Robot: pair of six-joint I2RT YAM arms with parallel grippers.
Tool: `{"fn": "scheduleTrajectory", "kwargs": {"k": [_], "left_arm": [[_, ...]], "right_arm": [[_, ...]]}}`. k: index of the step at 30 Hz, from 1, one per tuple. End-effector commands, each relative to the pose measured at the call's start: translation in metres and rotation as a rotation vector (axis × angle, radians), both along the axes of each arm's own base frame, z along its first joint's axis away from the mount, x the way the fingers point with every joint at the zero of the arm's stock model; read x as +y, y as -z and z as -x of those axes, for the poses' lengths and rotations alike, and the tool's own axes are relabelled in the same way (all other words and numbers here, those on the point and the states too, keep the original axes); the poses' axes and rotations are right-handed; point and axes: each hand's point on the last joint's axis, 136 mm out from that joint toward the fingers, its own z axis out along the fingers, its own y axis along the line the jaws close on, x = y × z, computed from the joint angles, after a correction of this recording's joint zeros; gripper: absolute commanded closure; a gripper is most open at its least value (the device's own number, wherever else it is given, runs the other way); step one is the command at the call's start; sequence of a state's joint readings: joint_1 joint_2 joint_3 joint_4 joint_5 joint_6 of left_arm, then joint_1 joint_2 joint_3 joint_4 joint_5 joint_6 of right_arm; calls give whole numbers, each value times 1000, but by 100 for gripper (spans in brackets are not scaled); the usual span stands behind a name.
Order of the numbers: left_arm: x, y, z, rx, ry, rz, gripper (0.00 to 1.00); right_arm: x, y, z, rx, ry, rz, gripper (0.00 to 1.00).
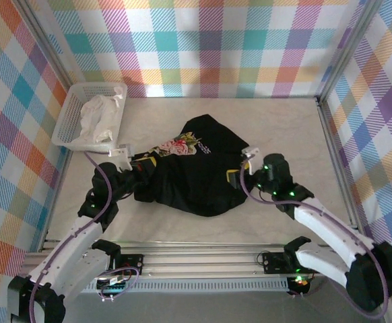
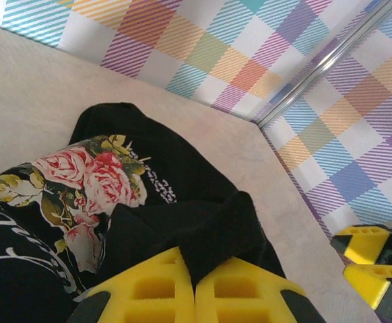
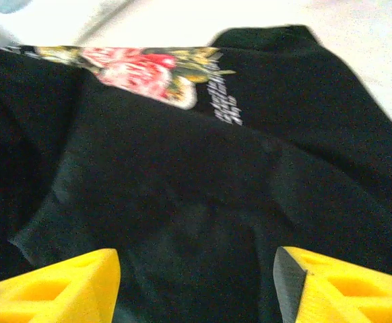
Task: Fold the inside-out t-shirt
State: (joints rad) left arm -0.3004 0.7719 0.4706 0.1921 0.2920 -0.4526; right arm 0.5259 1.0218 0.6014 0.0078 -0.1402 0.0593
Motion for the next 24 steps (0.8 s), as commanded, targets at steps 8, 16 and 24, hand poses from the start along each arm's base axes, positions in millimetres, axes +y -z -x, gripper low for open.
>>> {"fn": "scheduleTrajectory", "kwargs": {"k": [8,16,24], "left_arm": [[1,-5,17,-26,17,-2,100],[20,12,15,46,-96,-39,100],[45,92,3,381,-225,-293,85]], "right_arm": [[140,35,-15,96,-304,88,26],[146,60,-30,185,-273,115,85],[134,-63,8,256,-518,-330,100]]}}
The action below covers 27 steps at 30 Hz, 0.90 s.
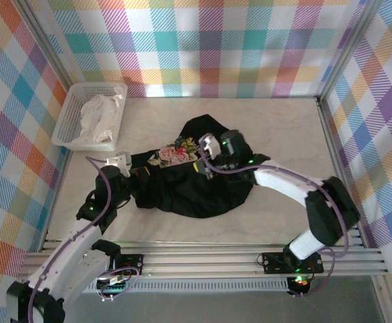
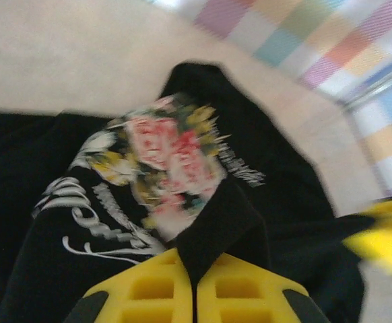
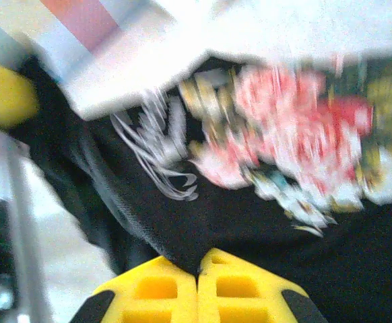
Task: Fold the inside-out t-shirt
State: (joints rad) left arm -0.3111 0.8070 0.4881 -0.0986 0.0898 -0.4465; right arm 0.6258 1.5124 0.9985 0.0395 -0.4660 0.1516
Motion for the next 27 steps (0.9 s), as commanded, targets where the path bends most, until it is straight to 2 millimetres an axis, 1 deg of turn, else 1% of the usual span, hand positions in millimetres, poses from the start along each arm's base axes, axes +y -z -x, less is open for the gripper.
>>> {"fn": "scheduleTrajectory", "kwargs": {"k": [1,2,3,4,7,8,10,12,14,16,18,19,20,22,24,25,26,27], "left_arm": [[7,27,0,147,-12,-158,80],[0,27,-1,150,29,-189,74],[-7,22,-1,132,61,-209,68],[-13,19,4,127,92,-238,62],[-28,-13,13,-3,138,-245,47],[-37,-31,15,-83,162,-223,43],[-52,-47,22,-172,213,-208,35],[-68,-52,24,-215,277,-217,28],[-85,-45,21,-194,348,-253,27],[-99,-38,15,-168,389,-282,27],[-108,-31,5,-154,398,-295,31],[-112,-30,0,-156,397,-300,34],[-114,-28,-7,-160,386,-310,43],[-117,-30,-21,-172,360,-319,67],[-124,-35,-28,-169,377,-289,99],[-127,-38,-28,-159,395,-252,100],[-132,-45,-24,-138,436,-175,100],[-139,-54,-16,-107,502,-62,100]], "right_arm": [[14,-55,33,82,-180,-210,100],[15,-60,35,100,-193,-226,100],[16,-63,36,112,-200,-237,100],[16,-65,36,125,-203,-242,100],[16,-67,32,150,-192,-228,100],[15,-68,31,161,-188,-222,100],[16,-69,30,174,-191,-219,100],[16,-69,30,184,-197,-221,100],[16,-69,30,191,-198,-220,100],[14,-69,28,193,-190,-217,100],[11,-69,29,191,-188,-216,100],[10,-69,30,188,-186,-212,100],[8,-69,30,186,-182,-204,100],[4,-64,32,182,-177,-185,100],[-7,-57,33,168,-159,-159,100],[-14,-53,30,159,-122,-135,100],[-26,-46,21,139,-39,-80,100],[-42,-34,7,99,87,27,97]]}}
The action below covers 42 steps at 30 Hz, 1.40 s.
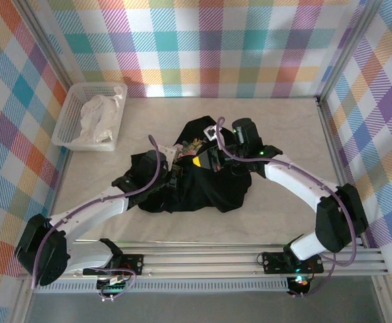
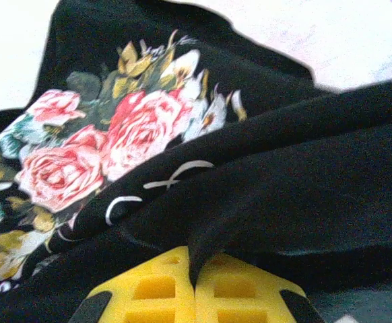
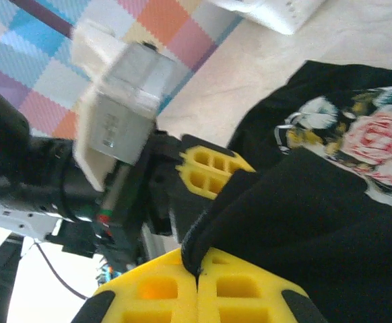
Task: Fold the inside-out t-shirt
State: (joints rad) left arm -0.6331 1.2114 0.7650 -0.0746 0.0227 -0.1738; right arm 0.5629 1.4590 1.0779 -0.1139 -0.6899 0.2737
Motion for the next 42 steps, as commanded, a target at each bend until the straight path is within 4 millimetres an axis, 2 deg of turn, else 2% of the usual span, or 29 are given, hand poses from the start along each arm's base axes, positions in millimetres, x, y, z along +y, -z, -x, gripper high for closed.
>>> {"fn": "scheduleTrajectory", "kwargs": {"k": [1,3,4,5,7,9,12,15,18,21,24,25,26,27,29,32,34,35,37,39,42], "left_arm": [[-25,-60,5,61,141,312,100],[-30,-78,18,205,200,515,100],[-31,-85,21,245,211,582,100],[-30,-92,24,275,215,634,100],[-25,-100,29,292,198,660,100],[-20,-107,34,287,184,658,100],[-18,-115,39,284,192,661,100],[-15,-118,39,279,183,651,100],[-16,-120,40,275,190,651,100],[-15,-119,41,277,184,648,100],[-12,-118,41,275,169,641,100],[-10,-117,41,266,160,633,100],[-7,-116,39,259,135,620,100],[-2,-114,36,246,102,600,100],[12,-111,29,212,18,551,100],[42,-104,15,126,-148,448,100],[56,-102,5,73,-220,396,100],[62,-97,1,57,-248,365,100],[69,-92,-9,31,-293,310,100],[79,-75,-12,57,-345,231,97],[88,-68,-10,45,-391,108,75]], "right_arm": [[-53,19,-30,-138,289,294,92],[-94,32,-54,-309,533,610,79],[-105,32,-58,-381,595,703,74],[-106,29,-57,-455,622,755,70],[-92,22,-46,-556,592,727,63],[-66,18,-22,-619,477,615,55],[-34,17,17,-633,305,430,47],[-16,21,41,-606,226,326,42],[-1,32,45,-552,201,279,40],[19,38,39,-509,188,240,36],[30,46,17,-497,257,269,33],[31,48,11,-500,271,296,33],[30,51,7,-505,275,323,38],[29,52,6,-509,276,339,51],[22,51,11,-517,249,350,69],[15,47,35,-491,104,297,80],[13,37,49,-443,24,207,92],[14,26,55,-415,-12,131,98],[20,2,66,-367,-81,-20,100],[26,-19,71,-338,-132,-129,100],[29,-35,66,-303,-139,-207,100]]}}
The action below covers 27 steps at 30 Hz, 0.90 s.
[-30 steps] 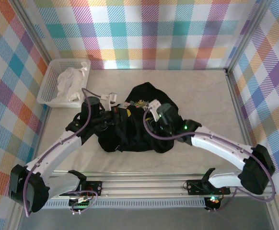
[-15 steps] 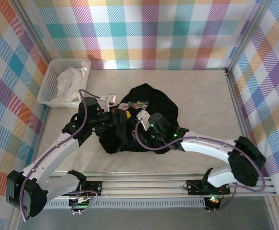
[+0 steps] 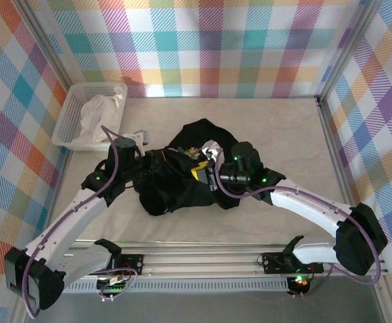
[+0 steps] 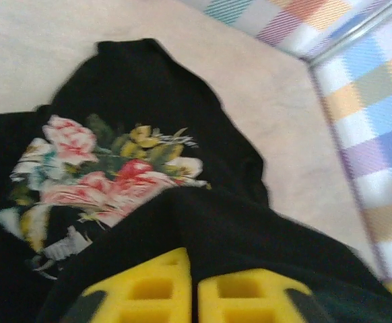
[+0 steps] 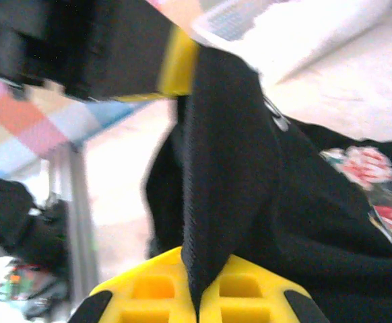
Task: Fold the inside-out t-shirt
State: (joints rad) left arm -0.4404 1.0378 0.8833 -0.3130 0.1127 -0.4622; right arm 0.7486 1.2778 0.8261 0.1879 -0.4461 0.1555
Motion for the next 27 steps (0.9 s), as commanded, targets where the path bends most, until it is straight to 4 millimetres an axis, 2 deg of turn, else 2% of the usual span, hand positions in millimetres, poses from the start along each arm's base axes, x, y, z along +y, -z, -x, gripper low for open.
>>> {"fn": "scheduleTrajectory", "kwargs": {"k": [1,3,5,7,9,11,20,25,27], "left_arm": [[31,-3,-3,-44,-128,-225,70],[30,-8,13,-80,-122,-325,61],[28,-10,29,-93,-107,-358,56],[20,-5,44,-73,-60,-327,54],[0,3,58,-29,25,-229,52],[-19,10,62,-1,90,-138,51],[-62,43,42,151,168,-24,49],[-62,63,27,183,131,-49,49],[-60,71,19,194,111,-65,55]], "right_arm": [[11,-34,17,60,-157,-162,100],[11,-35,7,84,-138,-178,100],[10,-35,1,103,-124,-191,100],[10,-35,-4,115,-114,-200,100],[12,-35,-5,117,-114,-199,100],[11,-34,-6,114,-115,-196,100],[2,-32,-6,92,-76,-179,100],[-3,-33,-4,81,-67,-182,100],[-5,-31,-3,79,-61,-174,100]]}}
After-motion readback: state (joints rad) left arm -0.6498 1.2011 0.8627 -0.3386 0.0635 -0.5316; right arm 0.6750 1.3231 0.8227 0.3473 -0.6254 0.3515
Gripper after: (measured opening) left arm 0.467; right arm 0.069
